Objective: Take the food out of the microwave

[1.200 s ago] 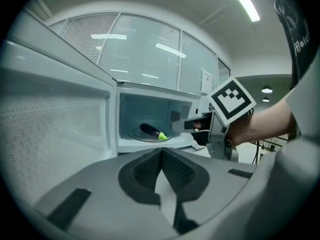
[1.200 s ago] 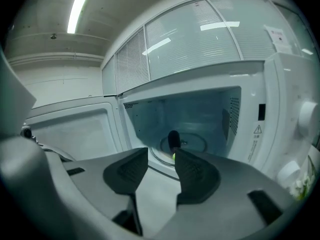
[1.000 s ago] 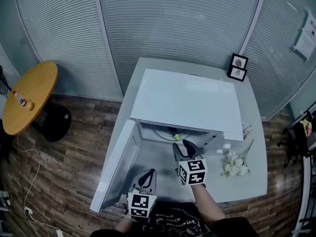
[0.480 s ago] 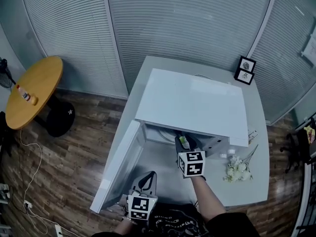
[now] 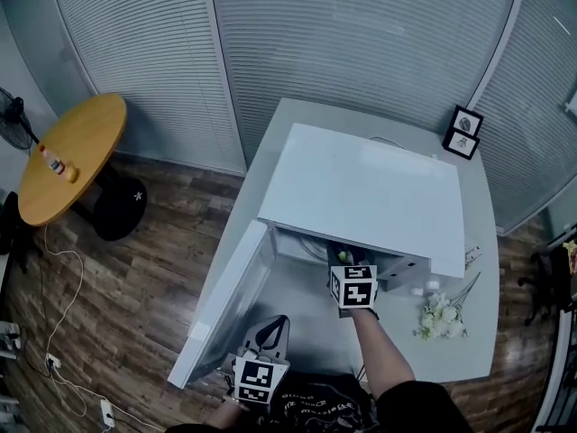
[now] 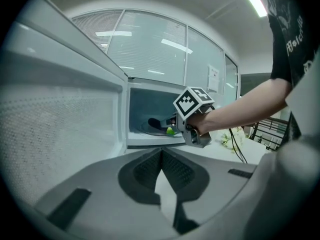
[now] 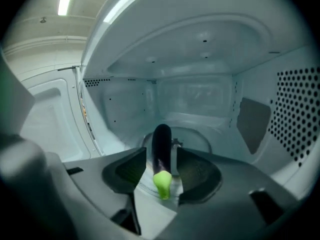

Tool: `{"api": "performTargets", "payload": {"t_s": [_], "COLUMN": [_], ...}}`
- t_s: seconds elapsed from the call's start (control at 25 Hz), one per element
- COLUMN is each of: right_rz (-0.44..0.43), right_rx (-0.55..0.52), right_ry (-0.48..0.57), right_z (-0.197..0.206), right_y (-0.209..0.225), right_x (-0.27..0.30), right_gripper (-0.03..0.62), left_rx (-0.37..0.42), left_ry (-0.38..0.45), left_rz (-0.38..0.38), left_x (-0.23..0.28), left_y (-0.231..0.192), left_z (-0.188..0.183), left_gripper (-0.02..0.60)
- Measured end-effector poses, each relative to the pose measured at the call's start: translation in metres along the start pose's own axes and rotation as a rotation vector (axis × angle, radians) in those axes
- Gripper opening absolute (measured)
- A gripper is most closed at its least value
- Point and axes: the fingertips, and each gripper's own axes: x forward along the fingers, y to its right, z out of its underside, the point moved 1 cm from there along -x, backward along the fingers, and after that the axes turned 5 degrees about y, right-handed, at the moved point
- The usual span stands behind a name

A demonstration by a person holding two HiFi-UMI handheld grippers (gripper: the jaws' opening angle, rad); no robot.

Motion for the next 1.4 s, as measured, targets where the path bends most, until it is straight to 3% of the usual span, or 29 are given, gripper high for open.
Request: {"api": "performTargets", "payload": {"t_s": [0.76,1.04,1.4], "right_rz": [0.037,0.009,0.04], "right_rx": [-0.02,-0.001,-0.03], "right_ry": [-0.086,-0.082,-0.013], "right_z": [0.017,0.015,0.0], "right_y": [0.001,0.001,0.003], "right_x": [0.025,0.023,0.004], "right_gripper": [0.171,0.141,0.14], "left_rx": [-0.014,0.005,0.023], "left_ry": [-0.025,-0.025,-0.013], "left_rz": [-0.057,-0.067,-0.052], "left_x": [-0.011,-0.016,-0.017], "left_y": [-0.019,-0.022,-0.017], "left_z": [0.009,0.008,0.006], "left_gripper": [0.008,0.008,0.008]}}
